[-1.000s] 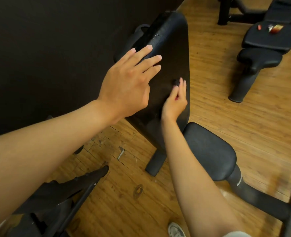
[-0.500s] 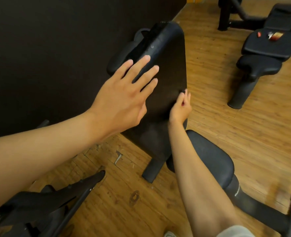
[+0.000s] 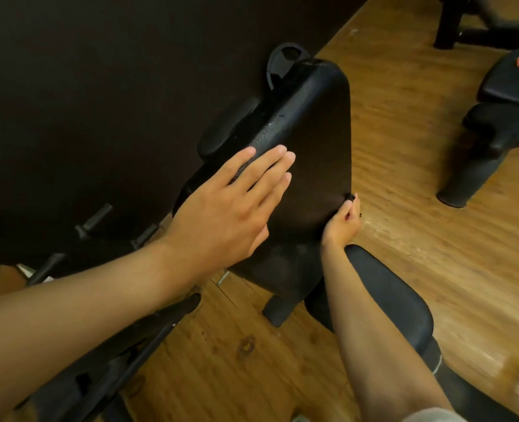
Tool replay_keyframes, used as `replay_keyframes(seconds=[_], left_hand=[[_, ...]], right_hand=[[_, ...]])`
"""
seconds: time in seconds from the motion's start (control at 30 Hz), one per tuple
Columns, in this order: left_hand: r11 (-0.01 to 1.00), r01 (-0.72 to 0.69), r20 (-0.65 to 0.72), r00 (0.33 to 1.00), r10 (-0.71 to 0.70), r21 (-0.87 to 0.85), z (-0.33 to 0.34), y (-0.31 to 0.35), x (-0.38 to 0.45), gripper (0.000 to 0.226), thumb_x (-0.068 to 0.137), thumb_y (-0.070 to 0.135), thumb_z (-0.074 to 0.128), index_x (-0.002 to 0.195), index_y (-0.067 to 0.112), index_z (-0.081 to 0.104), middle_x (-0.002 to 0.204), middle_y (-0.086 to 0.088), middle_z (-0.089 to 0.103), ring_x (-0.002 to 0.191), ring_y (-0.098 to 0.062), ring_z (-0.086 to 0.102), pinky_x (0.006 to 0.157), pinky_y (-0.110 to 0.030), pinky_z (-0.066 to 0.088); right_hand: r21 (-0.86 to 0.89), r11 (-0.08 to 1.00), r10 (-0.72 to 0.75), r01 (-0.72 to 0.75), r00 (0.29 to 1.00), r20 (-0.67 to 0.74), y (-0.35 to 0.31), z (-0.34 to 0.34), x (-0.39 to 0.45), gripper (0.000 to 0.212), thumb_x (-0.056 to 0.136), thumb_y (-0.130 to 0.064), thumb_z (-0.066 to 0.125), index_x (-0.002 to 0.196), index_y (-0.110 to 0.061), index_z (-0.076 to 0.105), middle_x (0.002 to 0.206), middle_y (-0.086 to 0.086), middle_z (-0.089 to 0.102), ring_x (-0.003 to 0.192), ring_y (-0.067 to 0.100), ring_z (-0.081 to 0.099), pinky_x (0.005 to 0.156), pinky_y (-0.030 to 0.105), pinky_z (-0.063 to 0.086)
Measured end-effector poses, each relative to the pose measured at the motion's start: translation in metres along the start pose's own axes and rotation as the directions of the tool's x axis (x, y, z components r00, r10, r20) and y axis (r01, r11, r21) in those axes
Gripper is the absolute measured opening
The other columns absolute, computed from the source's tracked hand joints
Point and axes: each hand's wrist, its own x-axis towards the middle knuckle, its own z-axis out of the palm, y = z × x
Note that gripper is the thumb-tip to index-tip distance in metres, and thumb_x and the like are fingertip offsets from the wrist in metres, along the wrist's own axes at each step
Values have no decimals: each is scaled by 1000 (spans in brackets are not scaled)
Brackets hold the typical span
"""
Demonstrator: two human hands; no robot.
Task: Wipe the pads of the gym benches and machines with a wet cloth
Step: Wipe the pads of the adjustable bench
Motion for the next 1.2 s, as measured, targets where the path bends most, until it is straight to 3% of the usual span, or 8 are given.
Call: replay_keyframes(seconds=[0.23, 0.43, 0.57, 0.73, 0.9, 0.97, 1.07, 1.2], left_hand=[[999, -2, 16, 1000, 2, 41, -4, 0, 1, 65, 105, 32, 32, 161, 1, 21, 170, -21, 7, 158, -35, 6, 127, -50, 8], [998, 14, 36, 999, -16, 53, -5, 1, 2, 64, 106, 31, 30, 162, 2, 18, 170, -21, 5, 159, -34, 4, 128, -50, 8], [997, 23, 40, 999, -26, 77, -7, 2, 1, 65, 105, 31, 32, 162, 3, 18, 171, -20, 7, 158, -34, 6, 127, -49, 8], [997, 21, 59, 998, -26, 76, -8, 3, 2, 65, 106, 30, 33, 162, 3, 16, 171, -19, 5, 159, -33, 5, 127, -49, 9], [996, 25, 38, 999, -29, 89, -8, 3, 1, 64, 106, 30, 34, 162, 4, 20, 171, -18, 8, 158, -33, 8, 127, -49, 11], [995, 32, 31, 999, -35, 96, -7, 4, 1, 64, 105, 30, 34, 162, 4, 20, 171, -18, 9, 158, -33, 9, 127, -49, 11], [994, 25, 41, 999, -30, 103, -7, 3, 1, 64, 106, 30, 33, 162, 4, 18, 171, -18, 8, 158, -33, 8, 127, -49, 9], [995, 29, 41, 999, -33, 95, -7, 5, 1, 63, 106, 30, 31, 162, 4, 18, 171, -18, 8, 159, -33, 7, 127, -49, 8]], right_hand=[[22, 866, -492, 499, 845, 208, -45, 19, -58, 43, 110, -15, 41, 152, -18, 42, 159, -12, 31, 147, -10, 22, 120, 12, 19], [-75, 990, 127, -121, 988, 85, 16, -14, 11, 47, 111, -23, 34, 156, -15, 39, 162, 3, 38, 150, 22, 34, 121, 26, 25], [-80, 988, -113, 133, 970, 217, -28, -6, -46, 47, 111, -19, 35, 158, -20, 32, 166, -10, 22, 151, 0, 18, 113, 4, 16], [-53, 827, -498, 559, 774, 390, -33, 3, -69, 48, 109, -9, 37, 157, -12, 33, 166, -8, 19, 155, 5, 13, 126, 24, 15], [-206, 975, -50, 84, 985, 167, -2, -12, -5, 48, 112, -20, 29, 159, -12, 30, 168, 6, 23, 156, 19, 18, 125, 24, 14], [-192, 974, -87, 120, 981, 172, -20, -8, -26, 48, 112, -19, 29, 160, -13, 29, 169, 3, 20, 155, 11, 14, 124, 20, 12], [-28, 894, -410, 448, 841, 353, -53, 3, -82, 48, 111, -13, 35, 158, -13, 30, 168, -4, 16, 155, 3, 10, 125, 19, 11], [-17, 740, -597, 673, 668, 444, -64, 7, -73, 48, 107, -2, 39, 155, -4, 34, 166, 9, 22, 157, 23, 13, 126, 27, 12]])
